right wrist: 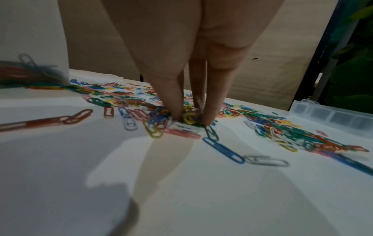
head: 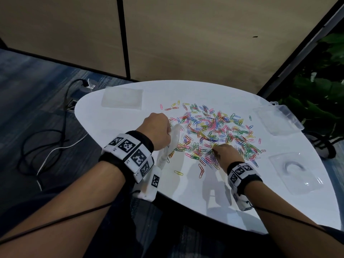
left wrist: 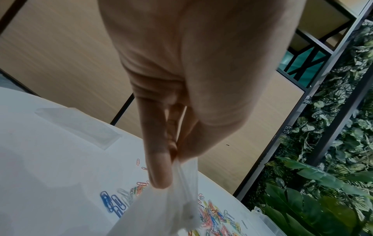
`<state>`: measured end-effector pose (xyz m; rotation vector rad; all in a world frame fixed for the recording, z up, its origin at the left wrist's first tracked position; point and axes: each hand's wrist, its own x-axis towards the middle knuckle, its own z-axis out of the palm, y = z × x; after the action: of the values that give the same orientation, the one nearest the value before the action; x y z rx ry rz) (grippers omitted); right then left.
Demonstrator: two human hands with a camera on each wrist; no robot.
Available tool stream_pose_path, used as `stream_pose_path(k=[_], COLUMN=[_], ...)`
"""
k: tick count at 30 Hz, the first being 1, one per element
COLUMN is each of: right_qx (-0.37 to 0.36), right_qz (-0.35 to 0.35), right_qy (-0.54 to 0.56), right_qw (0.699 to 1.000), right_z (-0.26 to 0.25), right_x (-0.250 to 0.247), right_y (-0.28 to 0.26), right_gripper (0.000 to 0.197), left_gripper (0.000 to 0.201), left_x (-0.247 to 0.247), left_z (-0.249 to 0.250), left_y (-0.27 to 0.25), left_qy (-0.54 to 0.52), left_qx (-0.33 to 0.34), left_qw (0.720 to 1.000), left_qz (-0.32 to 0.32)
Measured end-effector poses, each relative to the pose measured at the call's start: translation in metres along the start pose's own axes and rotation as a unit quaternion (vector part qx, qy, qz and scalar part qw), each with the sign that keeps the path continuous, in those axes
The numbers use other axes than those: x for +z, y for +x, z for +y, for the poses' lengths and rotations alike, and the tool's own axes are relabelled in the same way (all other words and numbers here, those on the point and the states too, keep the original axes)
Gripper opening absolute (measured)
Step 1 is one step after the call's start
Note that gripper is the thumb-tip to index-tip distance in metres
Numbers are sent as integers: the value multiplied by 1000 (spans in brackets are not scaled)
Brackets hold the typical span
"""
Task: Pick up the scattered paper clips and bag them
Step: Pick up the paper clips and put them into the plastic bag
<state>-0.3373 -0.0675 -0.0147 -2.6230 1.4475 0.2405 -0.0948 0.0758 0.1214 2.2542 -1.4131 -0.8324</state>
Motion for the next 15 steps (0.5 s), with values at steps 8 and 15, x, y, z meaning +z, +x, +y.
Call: stream_pose_path(k=[8,15], right_qx=[162,186], right_qz=[28,-3], right_qy=[199,683], right_qw=[966,706], right_z=[16,-7], right_x=[-17,-75], right_y=[3,-4], right_gripper=[12,17], left_gripper=[26,20], left_x=[1,6], left_z=[2,9], left_y=[1,3], left_qy=[14,4], left_qx=[8,-8], left_qw=[1000,1000], left_qz=[9,-9])
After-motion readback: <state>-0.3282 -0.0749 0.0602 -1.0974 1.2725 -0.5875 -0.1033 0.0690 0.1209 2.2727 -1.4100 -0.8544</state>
